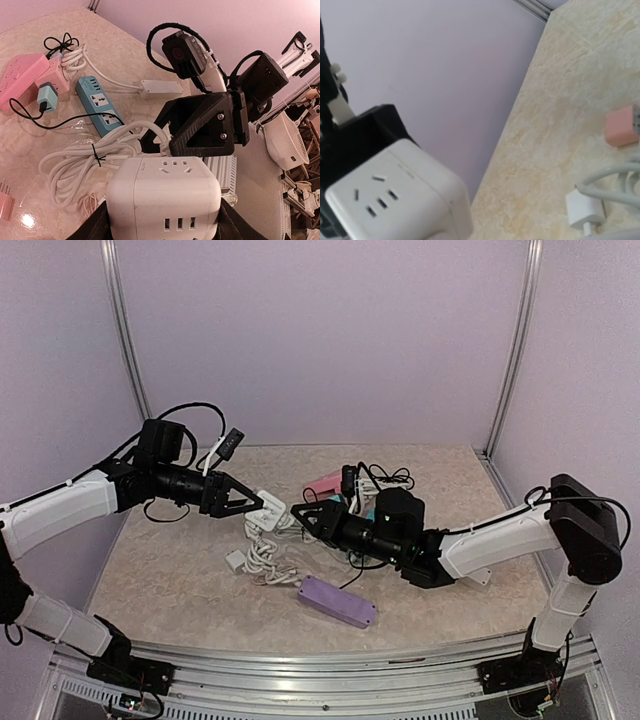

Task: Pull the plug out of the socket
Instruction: Remove the plug from the socket.

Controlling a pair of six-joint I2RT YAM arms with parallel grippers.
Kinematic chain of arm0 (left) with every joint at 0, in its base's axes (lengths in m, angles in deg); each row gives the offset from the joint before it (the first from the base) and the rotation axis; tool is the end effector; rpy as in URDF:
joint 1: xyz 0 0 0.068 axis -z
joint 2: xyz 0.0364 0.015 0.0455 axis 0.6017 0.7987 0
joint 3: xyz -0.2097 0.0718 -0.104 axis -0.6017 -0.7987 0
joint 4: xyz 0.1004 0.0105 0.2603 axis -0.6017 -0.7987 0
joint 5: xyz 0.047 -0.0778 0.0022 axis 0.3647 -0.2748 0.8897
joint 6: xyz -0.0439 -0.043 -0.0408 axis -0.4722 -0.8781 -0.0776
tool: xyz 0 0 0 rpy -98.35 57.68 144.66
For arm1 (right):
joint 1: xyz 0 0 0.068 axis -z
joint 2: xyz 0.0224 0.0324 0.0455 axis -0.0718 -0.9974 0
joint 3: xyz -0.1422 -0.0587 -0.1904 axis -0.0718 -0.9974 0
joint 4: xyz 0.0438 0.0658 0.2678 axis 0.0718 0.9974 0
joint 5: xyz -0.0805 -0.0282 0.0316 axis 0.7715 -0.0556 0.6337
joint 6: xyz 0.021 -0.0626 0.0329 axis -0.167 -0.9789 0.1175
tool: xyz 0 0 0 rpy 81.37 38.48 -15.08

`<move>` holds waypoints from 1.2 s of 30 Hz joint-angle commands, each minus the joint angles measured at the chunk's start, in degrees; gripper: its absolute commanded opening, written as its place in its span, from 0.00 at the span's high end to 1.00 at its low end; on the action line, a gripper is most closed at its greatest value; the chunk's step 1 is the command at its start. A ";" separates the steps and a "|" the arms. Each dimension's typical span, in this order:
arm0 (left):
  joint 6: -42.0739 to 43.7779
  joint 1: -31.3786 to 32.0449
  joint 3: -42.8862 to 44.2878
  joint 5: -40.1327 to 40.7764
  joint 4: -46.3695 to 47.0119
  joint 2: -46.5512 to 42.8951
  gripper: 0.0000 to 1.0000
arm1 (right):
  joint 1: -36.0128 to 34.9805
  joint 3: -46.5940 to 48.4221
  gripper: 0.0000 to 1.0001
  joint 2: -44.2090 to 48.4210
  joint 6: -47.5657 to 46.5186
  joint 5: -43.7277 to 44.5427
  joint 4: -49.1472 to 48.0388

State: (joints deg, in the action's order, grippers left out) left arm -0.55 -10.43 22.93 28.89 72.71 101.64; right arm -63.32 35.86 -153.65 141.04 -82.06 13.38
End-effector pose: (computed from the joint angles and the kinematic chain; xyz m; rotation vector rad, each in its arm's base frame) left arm 0.2688 -0.1882 0.2578 0.9152 1.9653 -1.2842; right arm 0.2108 0.3554 0.1815 0.0427 1.8749 1.5928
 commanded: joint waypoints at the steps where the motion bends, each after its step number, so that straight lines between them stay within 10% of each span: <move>1: 0.40 0.85 1.06 -5.79 5.03 -2.58 0.90 | -0.10 1.80 0.64 -1.60 1.14 3.53 -2.42; 10: -0.04 0.62 1.09 -4.41 5.00 -2.49 0.90 | -0.17 2.10 1.00 -2.36 2.37 4.80 -4.82; 36: -4.03 -4.39 -0.43 -5.09 8.79 -4.33 0.91 | -0.54 -3.37 1.00 3.93 2.13 14.70 -0.03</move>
State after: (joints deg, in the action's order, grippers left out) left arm -2.65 -12.04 21.82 26.39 77.23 101.11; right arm -65.20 35.43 -152.36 144.38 -75.90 9.67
